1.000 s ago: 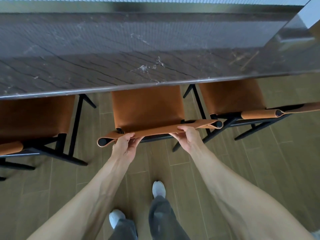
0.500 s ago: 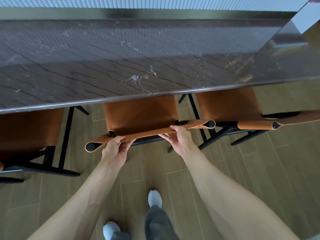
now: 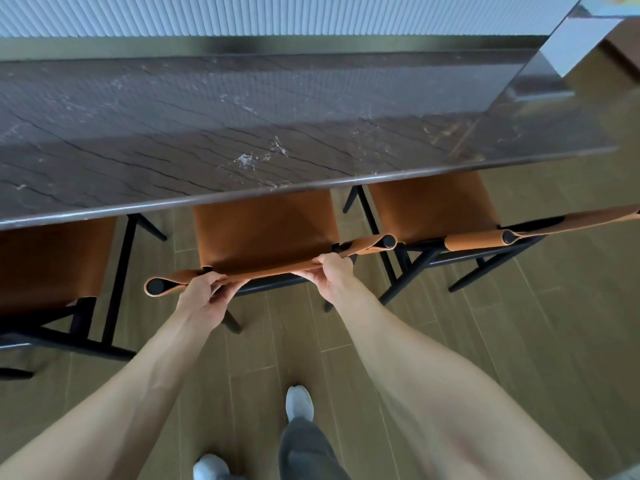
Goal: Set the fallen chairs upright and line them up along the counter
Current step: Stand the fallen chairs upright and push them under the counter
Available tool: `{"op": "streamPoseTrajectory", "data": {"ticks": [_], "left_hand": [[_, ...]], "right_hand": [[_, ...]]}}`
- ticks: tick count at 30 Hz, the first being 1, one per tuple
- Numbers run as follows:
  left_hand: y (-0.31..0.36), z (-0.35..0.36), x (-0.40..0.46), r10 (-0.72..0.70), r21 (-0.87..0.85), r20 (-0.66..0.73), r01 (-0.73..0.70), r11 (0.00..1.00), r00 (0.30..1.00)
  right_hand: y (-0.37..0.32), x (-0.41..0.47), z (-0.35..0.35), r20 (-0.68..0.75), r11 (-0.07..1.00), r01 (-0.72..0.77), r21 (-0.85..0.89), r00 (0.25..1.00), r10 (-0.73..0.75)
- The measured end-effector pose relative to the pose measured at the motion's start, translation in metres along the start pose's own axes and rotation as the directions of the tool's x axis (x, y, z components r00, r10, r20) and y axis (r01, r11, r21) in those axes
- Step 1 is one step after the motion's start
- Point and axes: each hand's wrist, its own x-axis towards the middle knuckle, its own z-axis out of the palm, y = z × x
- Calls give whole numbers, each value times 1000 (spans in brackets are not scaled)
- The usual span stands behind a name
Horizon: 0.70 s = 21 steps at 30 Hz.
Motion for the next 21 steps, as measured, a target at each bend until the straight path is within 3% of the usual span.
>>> {"op": "streamPoseTrajectory", "data": {"ticks": [14, 21], "left_hand": [[-9, -6, -27, 45, 73, -28, -43, 996, 999], [-8, -5, -31, 39, 105, -22, -37, 994, 999]], "right_hand": [[-16, -5, -34, 132, 998, -48, -43, 990, 53], [-21, -9, -39, 98, 998, -33, -62, 994, 39]]}}
